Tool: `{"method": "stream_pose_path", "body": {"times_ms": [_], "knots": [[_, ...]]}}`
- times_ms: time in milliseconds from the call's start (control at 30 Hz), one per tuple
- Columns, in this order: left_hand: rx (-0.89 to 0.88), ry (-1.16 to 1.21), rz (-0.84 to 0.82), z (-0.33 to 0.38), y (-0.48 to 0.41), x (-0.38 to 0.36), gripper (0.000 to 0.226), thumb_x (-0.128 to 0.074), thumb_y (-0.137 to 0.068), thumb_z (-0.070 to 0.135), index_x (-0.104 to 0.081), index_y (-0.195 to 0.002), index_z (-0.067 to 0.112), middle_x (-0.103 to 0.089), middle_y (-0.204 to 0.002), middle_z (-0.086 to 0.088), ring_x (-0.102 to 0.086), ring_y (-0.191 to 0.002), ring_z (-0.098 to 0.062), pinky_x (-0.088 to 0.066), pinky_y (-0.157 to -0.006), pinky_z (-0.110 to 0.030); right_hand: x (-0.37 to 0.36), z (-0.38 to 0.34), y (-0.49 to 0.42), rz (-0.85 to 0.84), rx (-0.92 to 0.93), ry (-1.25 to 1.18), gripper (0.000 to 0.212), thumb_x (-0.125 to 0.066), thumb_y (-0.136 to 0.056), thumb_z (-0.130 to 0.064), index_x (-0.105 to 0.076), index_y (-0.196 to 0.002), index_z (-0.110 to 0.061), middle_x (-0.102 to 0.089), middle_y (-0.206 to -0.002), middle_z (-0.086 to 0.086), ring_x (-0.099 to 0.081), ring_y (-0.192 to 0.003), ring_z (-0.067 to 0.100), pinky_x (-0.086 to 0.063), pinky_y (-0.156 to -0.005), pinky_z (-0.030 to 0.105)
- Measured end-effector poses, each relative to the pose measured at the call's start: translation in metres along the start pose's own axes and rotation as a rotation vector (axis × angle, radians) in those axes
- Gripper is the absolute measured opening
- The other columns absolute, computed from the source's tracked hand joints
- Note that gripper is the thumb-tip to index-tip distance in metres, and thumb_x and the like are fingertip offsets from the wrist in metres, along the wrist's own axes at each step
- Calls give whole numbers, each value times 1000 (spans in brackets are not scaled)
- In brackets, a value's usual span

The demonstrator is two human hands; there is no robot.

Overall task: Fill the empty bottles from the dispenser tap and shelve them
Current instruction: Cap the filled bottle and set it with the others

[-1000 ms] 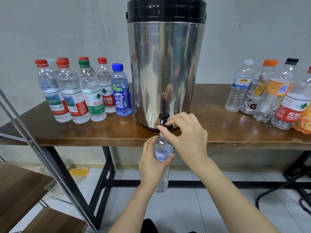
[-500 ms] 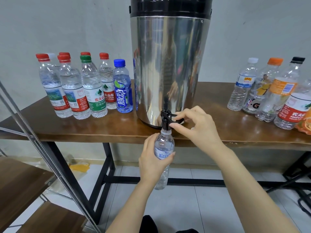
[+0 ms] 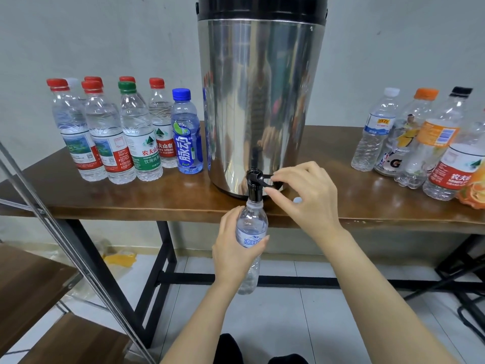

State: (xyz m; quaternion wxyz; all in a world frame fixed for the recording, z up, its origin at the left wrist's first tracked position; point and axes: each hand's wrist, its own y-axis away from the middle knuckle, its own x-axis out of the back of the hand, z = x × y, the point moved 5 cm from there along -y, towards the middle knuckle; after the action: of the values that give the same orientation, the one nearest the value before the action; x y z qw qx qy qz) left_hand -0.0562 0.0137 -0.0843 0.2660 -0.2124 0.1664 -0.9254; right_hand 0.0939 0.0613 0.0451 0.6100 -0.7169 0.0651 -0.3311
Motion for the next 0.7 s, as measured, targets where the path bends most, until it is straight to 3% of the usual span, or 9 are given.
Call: {"method": "stream_pose_path", "body": {"times_ms": [167, 267, 400, 700], "knots": [[5, 5, 1, 1, 1, -1, 73, -86, -70, 35, -45, -130, 42, -49, -129, 26, -52, -114, 8, -43, -84, -7, -11, 1, 9, 71, -84, -66, 31, -71, -86, -41, -72, -85, -10, -71, -86, -3, -58, -87, 14, -50, -70, 35], [-2, 7, 6, 0, 1, -1, 74, -85, -70, 35, -46, -132, 39, -50, -130, 24, -53, -117, 4, -47, -87, -14, -18, 3, 16, 112, -175, -209, 32, -69, -88, -40, -71, -87, -8, -71, -92, -1, -60, -88, 16, -52, -73, 42], [-2, 12, 9, -1, 1, -2, 75, -86, -69, 37, -46, -133, 38, -51, -131, 23, -54, -118, 1, -51, -91, -22, -23, 1, 24, 176, -281, -292, 38, -62, -91, -46, -72, -90, -9, -65, -101, -13, -63, -89, 16, -53, -76, 44], [-2, 33, 15, -1, 2, -1, 74, -87, -70, 35, -48, -132, 38, -51, -132, 22, -54, -120, -1, -51, -93, -24, -27, 0, 28, 207, -377, -332, 42, -57, -91, -51, -71, -92, -11, -62, -103, -19, -52, -90, -13, -51, -73, 37]]}}
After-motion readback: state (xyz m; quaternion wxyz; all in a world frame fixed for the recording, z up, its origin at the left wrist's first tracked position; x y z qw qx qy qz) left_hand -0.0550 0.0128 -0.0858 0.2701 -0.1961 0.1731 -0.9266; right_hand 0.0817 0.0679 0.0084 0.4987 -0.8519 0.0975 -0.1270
